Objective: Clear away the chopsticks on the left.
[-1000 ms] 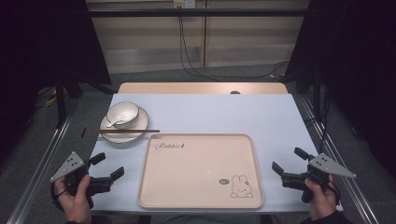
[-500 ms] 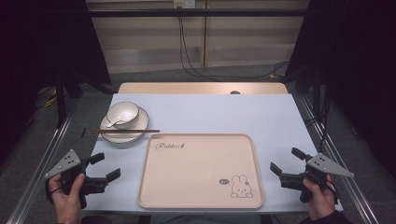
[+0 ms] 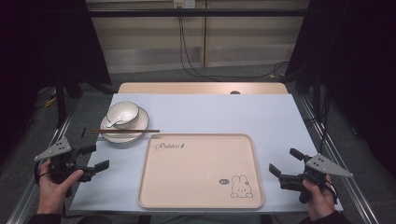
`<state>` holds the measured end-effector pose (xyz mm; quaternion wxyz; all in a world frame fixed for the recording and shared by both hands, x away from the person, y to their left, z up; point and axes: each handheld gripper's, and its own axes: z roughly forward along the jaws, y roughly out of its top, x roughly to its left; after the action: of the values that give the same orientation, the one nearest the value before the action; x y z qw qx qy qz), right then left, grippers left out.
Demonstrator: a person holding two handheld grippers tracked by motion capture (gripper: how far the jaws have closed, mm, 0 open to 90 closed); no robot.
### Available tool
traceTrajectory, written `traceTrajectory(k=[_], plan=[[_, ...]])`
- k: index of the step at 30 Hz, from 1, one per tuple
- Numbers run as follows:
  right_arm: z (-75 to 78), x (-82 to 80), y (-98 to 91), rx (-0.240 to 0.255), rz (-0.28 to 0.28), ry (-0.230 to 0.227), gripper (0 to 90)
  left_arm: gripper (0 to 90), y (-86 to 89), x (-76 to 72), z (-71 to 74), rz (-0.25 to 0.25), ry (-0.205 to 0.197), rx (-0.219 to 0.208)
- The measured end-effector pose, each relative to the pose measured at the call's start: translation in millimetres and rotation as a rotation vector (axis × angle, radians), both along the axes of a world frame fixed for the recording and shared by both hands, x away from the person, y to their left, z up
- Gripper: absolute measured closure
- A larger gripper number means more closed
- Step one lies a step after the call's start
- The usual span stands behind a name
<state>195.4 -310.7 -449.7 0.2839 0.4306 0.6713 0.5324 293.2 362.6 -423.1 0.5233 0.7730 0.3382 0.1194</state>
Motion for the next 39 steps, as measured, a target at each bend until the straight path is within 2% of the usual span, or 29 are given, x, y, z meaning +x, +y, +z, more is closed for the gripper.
traceTrajectory(k=[4,5,7,8,10,11,14,15,16,17,21,25,27,29,33,34,35,36,39], plan=[[-0.4,0.4,-0.1,-0.002,0.000,0.003,0.5,6.1,2.7,15.7,-2.6,-0.027,-0.005,0.022],[-0.3,0.3,-0.1,0.002,0.002,0.004,0.5,5.6,3.0,21.9,-4.0,-0.027,-0.003,0.047],[-0.6,0.1,-0.4,0.005,0.000,0.003,0.5,5.6,2.5,30.6,-7.2,-0.043,-0.001,0.068],[-0.7,0.5,-0.7,0.004,-0.003,0.004,0.5,5.5,2.4,36.0,-8.8,-0.038,-0.003,0.090],[-1.1,0.8,-0.6,-0.002,-0.001,0.001,0.5,5.5,2.7,50.9,-12.2,-0.036,0.010,0.100],[-1.1,0.8,-0.6,-0.002,-0.001,0.001,0.5,5.6,2.7,50.9,-12.2,-0.036,0.010,0.100],[-1.1,0.9,-0.3,-0.002,0.008,0.008,0.5,6.6,3.1,63.1,-16.1,-0.016,0.008,0.115],[-1.2,1.0,0.0,0.001,0.005,0.011,0.5,7.4,3.1,65.6,-17.0,-0.022,0.014,0.118],[-1.1,0.9,-0.2,-0.001,0.009,0.009,0.5,10.4,3.6,72.4,-19.2,-0.039,0.007,0.139],[-1.1,0.9,-0.2,0.000,0.010,0.008,0.5,12.6,3.6,72.4,-19.2,-0.039,0.007,0.139],[-1.2,0.7,0.2,0.001,0.015,0.013,0.5,18.7,4.0,83.6,-21.2,-0.055,0.005,0.190],[-1.5,1.4,0.5,-0.005,0.012,0.007,0.5,30.3,7.3,94.2,-22.0,-0.085,-0.029,0.209],[-1.1,1.2,0.8,0.001,0.007,0.006,0.5,32.3,8.6,98.8,-24.3,-0.090,-0.044,0.226],[-1.2,1.3,0.4,0.000,0.006,0.007,0.5,34.6,11.0,102.9,-26.4,-0.100,-0.035,0.247],[-1.4,1.7,0.6,-0.005,0.006,0.006,0.5,41.3,15.1,108.9,-31.7,-0.103,-0.048,0.248],[-1.5,1.7,0.4,-0.008,0.009,0.005,0.5,41.8,15.5,110.1,-31.8,-0.098,-0.056,0.261],[-1.4,1.6,0.8,-0.006,0.010,0.008,0.5,42.8,14.9,111.3,-33.5,-0.103,-0.050,0.250],[-1.4,1.4,0.9,-0.005,0.010,0.011,0.5,44.5,14.7,112.6,-34.2,-0.106,-0.051,0.268],[-1.4,1.5,0.7,-0.006,0.013,0.011,0.5,48.4,12.3,114.4,-35.5,-0.094,-0.053,0.265]])
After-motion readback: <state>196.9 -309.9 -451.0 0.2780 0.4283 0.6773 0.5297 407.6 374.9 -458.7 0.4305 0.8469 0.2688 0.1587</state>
